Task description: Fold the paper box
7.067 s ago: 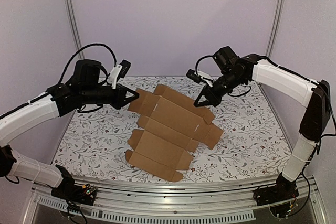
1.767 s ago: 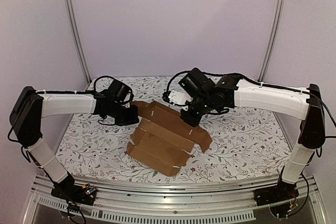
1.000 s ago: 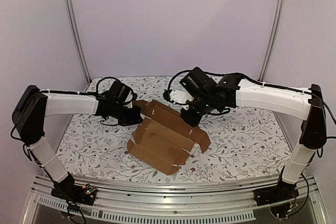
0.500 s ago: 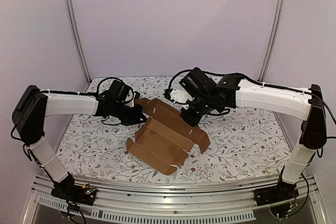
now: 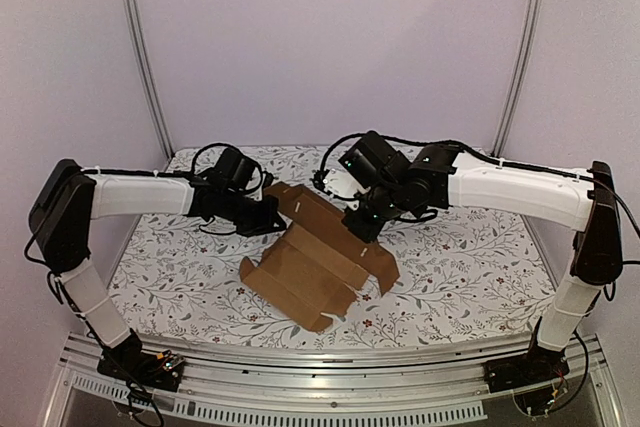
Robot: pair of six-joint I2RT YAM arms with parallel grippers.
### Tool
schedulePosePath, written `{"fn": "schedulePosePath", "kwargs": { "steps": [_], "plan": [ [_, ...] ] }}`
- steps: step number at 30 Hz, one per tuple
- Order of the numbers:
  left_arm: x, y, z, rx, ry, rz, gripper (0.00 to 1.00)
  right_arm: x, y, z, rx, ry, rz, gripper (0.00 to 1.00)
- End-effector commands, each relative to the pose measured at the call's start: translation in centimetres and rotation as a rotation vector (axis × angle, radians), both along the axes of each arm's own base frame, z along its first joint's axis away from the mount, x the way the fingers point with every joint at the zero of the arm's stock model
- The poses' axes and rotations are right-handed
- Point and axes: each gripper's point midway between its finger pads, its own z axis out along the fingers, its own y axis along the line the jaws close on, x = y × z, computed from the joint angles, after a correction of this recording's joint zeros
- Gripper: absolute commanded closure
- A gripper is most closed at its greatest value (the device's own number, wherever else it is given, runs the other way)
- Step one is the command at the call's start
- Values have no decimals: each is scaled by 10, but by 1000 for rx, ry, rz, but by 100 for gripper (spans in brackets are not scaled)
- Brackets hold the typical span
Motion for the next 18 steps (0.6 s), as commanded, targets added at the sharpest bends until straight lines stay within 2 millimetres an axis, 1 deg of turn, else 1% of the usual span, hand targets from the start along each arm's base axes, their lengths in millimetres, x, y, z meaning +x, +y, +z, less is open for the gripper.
{"fn": "schedulePosePath", "kwargs": {
  "steps": [1, 10, 18],
  "plan": [
    [-9, -17, -4, 11, 22, -47, 100, -1, 11, 6, 36, -16, 2, 100],
    [-9, -26, -23, 61, 57, -57, 100, -1, 8, 3, 28, -16, -8, 100],
    [-4, -33, -32, 84, 75, -56, 100, -2, 6, -1, 21, -13, -12, 100]
  ]
}}
